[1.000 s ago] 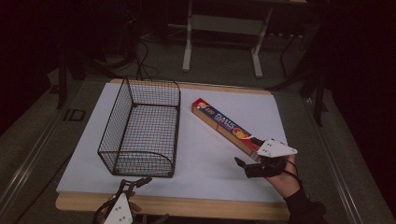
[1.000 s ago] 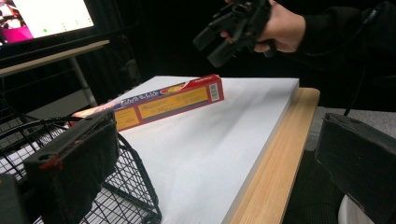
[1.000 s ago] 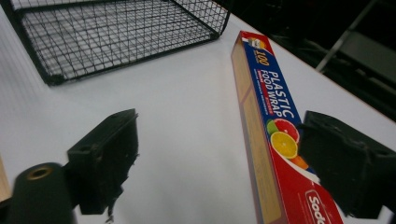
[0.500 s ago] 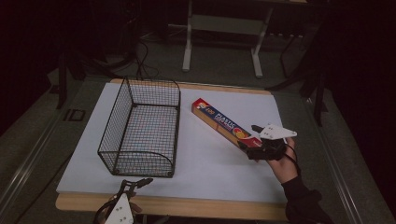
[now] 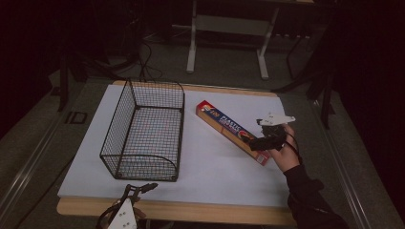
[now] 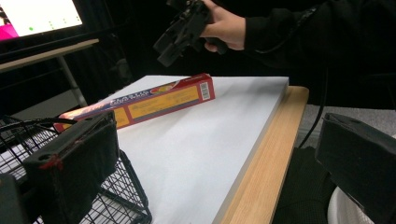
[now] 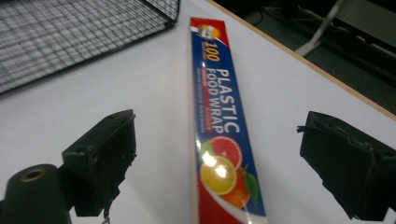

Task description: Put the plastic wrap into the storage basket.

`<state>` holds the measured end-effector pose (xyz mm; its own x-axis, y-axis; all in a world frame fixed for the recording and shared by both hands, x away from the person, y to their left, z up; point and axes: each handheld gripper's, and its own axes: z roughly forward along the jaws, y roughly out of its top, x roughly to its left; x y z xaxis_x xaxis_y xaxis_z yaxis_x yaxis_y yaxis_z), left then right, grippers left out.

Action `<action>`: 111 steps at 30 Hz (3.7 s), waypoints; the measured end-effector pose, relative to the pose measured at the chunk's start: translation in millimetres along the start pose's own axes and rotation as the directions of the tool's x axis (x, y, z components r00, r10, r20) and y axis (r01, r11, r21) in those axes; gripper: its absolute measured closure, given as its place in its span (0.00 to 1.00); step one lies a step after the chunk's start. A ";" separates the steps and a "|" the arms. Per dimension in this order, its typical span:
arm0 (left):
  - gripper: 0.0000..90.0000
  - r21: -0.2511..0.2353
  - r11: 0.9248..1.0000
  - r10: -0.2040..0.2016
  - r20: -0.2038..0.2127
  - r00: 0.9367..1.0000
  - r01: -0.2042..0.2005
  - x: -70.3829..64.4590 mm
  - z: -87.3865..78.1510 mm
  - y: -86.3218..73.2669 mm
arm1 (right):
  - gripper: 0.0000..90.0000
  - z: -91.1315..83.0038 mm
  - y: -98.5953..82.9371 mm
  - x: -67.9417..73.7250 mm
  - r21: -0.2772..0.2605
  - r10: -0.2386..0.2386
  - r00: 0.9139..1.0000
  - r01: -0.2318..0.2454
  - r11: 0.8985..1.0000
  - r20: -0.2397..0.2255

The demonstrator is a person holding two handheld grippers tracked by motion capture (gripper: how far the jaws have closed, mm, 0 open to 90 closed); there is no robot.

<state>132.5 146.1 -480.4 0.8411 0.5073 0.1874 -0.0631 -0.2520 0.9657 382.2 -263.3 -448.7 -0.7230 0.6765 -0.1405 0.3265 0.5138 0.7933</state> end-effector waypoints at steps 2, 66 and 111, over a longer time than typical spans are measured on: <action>0.00 0.000 1.000 0.000 0.000 1.000 0.000 0.3 -0.1 0.0 | 0.11 5.6 0.1 -1.8 0.004 -0.032 0.999 0.032 0.999 0.012; 0.00 0.004 1.000 0.008 0.030 1.000 -0.008 -0.4 1.3 -0.9 | 0.45 110.2 23.0 -16.8 0.646 0.090 0.995 -0.039 0.762 -0.046; 0.00 0.016 1.000 0.018 0.019 1.000 -0.018 -1.0 2.1 -1.2 | 0.46 49.6 162.6 40.5 0.361 0.188 0.981 -0.193 0.913 0.048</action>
<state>132.9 144.2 -482.2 0.8502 0.4866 0.2012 -0.0700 -0.2744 0.9591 436.3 -126.2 -354.8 -0.6187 0.7854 -0.0167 0.6569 0.5289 0.5374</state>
